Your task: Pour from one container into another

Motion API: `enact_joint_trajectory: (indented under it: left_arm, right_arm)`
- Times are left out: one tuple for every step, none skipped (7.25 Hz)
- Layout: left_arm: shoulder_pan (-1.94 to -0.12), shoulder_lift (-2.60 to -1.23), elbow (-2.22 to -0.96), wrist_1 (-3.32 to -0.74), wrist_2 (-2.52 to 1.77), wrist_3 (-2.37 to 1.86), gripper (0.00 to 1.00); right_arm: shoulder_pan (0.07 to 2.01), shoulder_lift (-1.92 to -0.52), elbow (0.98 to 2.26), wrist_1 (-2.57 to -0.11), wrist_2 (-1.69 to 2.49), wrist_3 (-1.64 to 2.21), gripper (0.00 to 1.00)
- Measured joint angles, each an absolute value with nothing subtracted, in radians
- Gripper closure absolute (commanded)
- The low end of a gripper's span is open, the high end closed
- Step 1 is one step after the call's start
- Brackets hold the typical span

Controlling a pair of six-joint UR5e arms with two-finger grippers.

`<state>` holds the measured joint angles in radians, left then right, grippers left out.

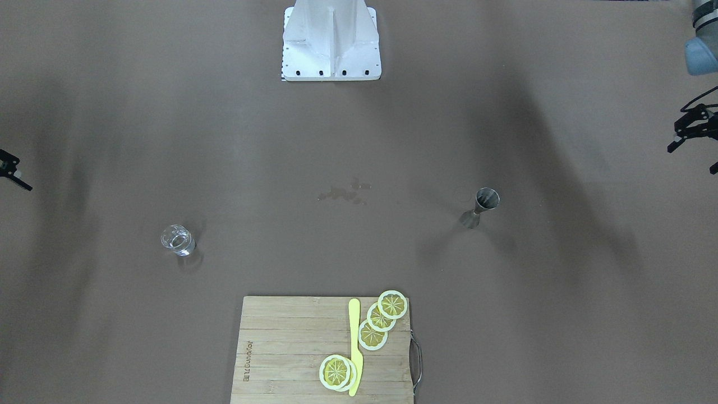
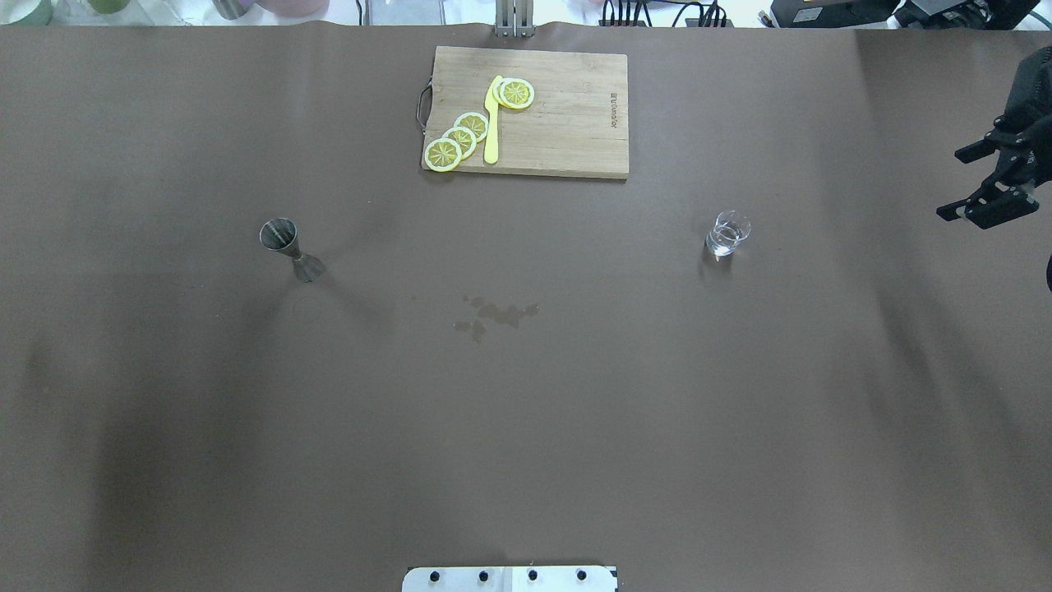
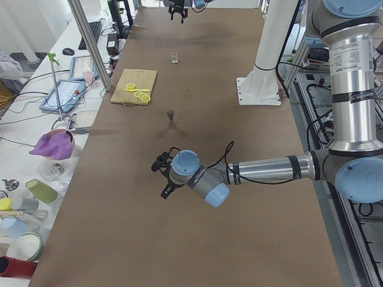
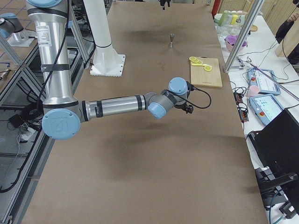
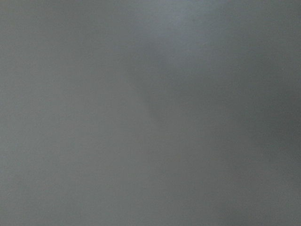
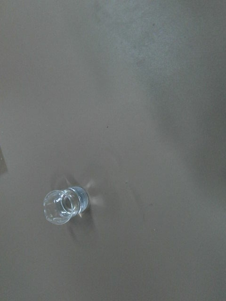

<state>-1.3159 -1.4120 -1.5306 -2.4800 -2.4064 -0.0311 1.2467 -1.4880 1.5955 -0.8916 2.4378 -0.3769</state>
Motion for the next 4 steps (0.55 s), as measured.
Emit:
enact_joint_trajectory:
  left_arm:
    - [-1.275,-1.416,-1.53,-2.525,-2.406,-0.032,0.03]
    - [-1.241,-1.419,-1.528,-2.562,-2.405,-0.031,0.03]
    - [-1.212,-1.424,-1.525,-2.595,-2.403,-0.03,0.03]
    - [-1.179,-1.446,-1.524,-2.618,-2.398,-0.031,0.03]
  right_arm:
    - [1.246,-1.481,1.548,-0.811,2.446,-0.386,0.0]
    - [1.246,-1.463,1.51,-0.759,2.45,-0.377,0.0]
    - [1.244,-1.436,1.485,-0.737,2.457,-0.347,0.0]
    - [1.238,-1.411,1.469,-0.725,2.476,-0.316,0.0]
